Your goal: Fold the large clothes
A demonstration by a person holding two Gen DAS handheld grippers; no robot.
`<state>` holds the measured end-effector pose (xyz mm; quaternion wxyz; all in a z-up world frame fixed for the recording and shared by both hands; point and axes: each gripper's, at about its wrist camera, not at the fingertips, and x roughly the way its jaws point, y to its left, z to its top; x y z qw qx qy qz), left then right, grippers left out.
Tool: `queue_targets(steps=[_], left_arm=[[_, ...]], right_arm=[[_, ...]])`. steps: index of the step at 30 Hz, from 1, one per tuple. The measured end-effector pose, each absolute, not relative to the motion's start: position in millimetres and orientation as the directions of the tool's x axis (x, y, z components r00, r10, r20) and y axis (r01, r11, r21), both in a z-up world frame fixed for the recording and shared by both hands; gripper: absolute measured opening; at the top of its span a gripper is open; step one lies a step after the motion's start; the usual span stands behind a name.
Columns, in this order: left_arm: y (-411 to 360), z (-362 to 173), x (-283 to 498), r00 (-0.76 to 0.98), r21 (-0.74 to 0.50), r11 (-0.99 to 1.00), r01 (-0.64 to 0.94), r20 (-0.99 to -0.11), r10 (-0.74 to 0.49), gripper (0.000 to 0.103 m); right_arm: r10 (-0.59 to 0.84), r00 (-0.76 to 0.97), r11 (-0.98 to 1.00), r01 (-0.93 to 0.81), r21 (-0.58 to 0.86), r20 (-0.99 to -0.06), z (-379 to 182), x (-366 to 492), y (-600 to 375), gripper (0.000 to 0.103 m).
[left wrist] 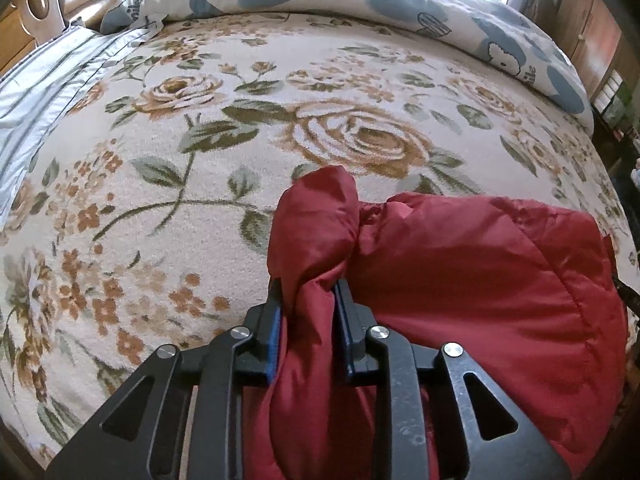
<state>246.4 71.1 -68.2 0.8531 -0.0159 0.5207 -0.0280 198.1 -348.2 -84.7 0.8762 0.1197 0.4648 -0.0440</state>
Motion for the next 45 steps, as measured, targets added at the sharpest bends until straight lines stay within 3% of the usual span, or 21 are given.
queue_targets(steps=[3,4,5,8,12,33,45], left_arm=[[71.4,-65.8,245.9,0.459,-0.044,0.999,0.028,-0.887,-0.051,0.032],[72.7,-64.9,245.7,0.457,-0.026,1.0,0.013,-0.889,-0.03,0.045],[74.3,-63.7,245.1,0.458,-0.015,1.0,0.002,-0.889,-0.014,0.051],[82.5,-55.1,239.8,0.471,-0.047,0.999,-0.007,-0.881,-0.038,0.052],[90.1,-38.0,228.9,0.506,-0.055,0.998,-0.016,-0.861,-0.039,0.063],[78.8,-6.3,149.9,0.554,-0.068,0.996,0.056,-0.828,-0.088,0.071],[44.3,0.2,101.3,0.529,-0.085,0.984,0.16,-0.834,-0.158,0.076]], right_arm=[[0.035,0.558,0.966,0.193,0.171,-0.829,-84.7,198.3,-349.6,0.03],[0.032,0.555,0.967,0.195,0.167,-0.831,-84.3,198.5,-349.3,0.034],[0.029,0.553,0.967,0.197,0.164,-0.833,-83.3,198.2,-349.5,0.036],[0.014,0.552,0.964,0.215,0.159,-0.834,-79.6,196.2,-352.2,0.049],[0.005,0.572,0.956,0.237,0.171,-0.82,-67.6,186.7,-357.7,0.053],[0.105,0.627,0.973,0.097,0.211,-0.772,-32.2,110.1,-313.1,0.063],[0.107,0.601,0.993,-0.026,0.115,-0.792,-36.1,62.7,-258.4,0.07]])
